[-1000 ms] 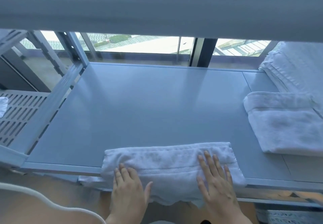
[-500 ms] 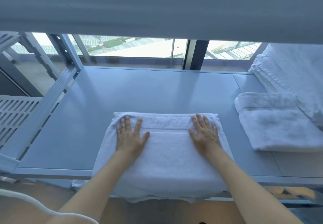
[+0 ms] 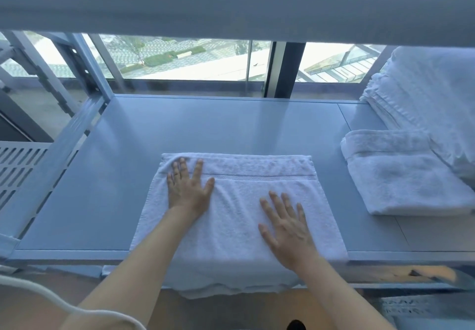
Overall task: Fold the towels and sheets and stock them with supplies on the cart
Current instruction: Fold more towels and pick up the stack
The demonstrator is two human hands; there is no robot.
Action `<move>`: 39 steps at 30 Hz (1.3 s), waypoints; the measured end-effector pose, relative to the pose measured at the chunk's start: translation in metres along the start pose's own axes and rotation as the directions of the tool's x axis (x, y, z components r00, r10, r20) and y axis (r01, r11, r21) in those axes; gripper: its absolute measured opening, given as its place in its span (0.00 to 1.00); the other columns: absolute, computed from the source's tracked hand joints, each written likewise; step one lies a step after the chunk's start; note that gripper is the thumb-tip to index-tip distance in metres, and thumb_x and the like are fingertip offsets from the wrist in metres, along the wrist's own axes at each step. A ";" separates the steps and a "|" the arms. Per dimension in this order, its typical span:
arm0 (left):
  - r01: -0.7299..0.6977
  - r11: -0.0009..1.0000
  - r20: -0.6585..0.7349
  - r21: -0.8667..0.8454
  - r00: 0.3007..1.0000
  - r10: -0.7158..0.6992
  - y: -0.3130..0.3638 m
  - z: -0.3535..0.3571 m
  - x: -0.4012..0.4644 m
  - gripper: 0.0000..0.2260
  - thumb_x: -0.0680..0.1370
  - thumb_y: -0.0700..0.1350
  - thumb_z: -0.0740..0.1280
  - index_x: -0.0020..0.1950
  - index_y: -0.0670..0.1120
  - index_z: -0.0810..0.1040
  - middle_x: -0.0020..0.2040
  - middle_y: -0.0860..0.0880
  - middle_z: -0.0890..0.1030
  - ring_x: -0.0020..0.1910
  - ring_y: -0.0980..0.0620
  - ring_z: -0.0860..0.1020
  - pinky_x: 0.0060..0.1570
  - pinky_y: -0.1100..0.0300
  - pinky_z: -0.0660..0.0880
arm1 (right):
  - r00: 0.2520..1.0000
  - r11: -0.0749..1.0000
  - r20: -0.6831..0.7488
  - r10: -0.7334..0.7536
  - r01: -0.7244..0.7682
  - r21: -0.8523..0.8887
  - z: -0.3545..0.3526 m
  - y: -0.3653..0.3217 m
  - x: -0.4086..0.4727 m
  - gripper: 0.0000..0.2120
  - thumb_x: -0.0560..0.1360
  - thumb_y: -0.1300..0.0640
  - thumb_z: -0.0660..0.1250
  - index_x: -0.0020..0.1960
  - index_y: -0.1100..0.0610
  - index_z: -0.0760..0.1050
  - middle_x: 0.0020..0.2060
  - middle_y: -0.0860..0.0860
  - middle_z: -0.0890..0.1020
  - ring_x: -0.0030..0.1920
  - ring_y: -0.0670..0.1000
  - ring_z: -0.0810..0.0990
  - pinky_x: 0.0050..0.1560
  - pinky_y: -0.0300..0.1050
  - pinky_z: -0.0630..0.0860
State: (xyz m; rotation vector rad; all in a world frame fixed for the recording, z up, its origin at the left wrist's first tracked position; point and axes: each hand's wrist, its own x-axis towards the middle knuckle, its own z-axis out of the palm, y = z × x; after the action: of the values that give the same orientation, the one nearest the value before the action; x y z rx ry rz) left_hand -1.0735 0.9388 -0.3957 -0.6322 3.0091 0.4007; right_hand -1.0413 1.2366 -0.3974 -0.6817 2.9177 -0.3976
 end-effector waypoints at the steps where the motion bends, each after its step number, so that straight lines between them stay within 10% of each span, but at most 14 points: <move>1: -0.001 1.000 0.009 0.000 1.000 0.001 0.001 -0.001 0.000 0.33 0.82 0.68 0.50 0.84 0.58 0.47 0.84 0.41 0.42 0.83 0.42 0.39 0.80 0.43 0.39 | 1.000 1.000 0.006 0.018 -0.018 -0.015 0.000 0.002 0.000 0.33 0.82 0.35 0.49 0.84 0.40 0.46 0.83 0.40 0.39 0.82 0.48 0.33 0.81 0.59 0.37; 12: -0.182 0.983 0.024 0.031 0.983 0.181 0.005 -0.015 -0.122 0.28 0.82 0.61 0.55 0.81 0.56 0.60 0.83 0.46 0.57 0.81 0.42 0.57 0.75 0.35 0.58 | 1.000 0.999 -0.004 0.025 -0.025 -0.034 -0.002 0.002 0.004 0.33 0.82 0.33 0.46 0.83 0.39 0.39 0.82 0.39 0.35 0.81 0.47 0.32 0.81 0.58 0.36; 22: -0.179 0.983 0.029 0.043 0.984 0.178 -0.024 0.006 -0.099 0.32 0.79 0.68 0.41 0.83 0.62 0.43 0.84 0.54 0.39 0.82 0.51 0.35 0.79 0.41 0.36 | 0.999 0.999 -0.028 0.029 -0.029 -0.029 -0.001 0.018 0.039 0.34 0.81 0.33 0.46 0.83 0.39 0.40 0.82 0.39 0.38 0.82 0.48 0.36 0.81 0.56 0.39; 32: -0.147 0.988 0.073 0.042 0.987 0.144 0.007 -0.011 0.033 0.30 0.83 0.65 0.50 0.84 0.60 0.49 0.85 0.50 0.45 0.83 0.48 0.42 0.79 0.39 0.38 | 0.996 0.995 0.021 0.084 -0.082 -0.049 -0.029 0.031 0.172 0.32 0.83 0.39 0.53 0.84 0.45 0.50 0.84 0.46 0.48 0.83 0.52 0.45 0.81 0.61 0.42; 39: -0.154 0.986 0.052 0.058 0.987 0.151 0.006 -0.007 0.037 0.31 0.82 0.66 0.47 0.84 0.60 0.48 0.85 0.50 0.46 0.83 0.48 0.42 0.79 0.39 0.37 | 0.995 0.996 -0.096 -0.003 0.011 0.088 -0.033 0.004 0.083 0.30 0.83 0.40 0.52 0.83 0.45 0.53 0.84 0.45 0.49 0.83 0.51 0.44 0.80 0.61 0.42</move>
State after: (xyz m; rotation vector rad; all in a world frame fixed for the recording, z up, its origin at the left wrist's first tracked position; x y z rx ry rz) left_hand -1.1096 0.9276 -0.3912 -0.3837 3.0206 0.3220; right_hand -1.1230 1.2103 -0.3720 -0.6788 2.9661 -0.5721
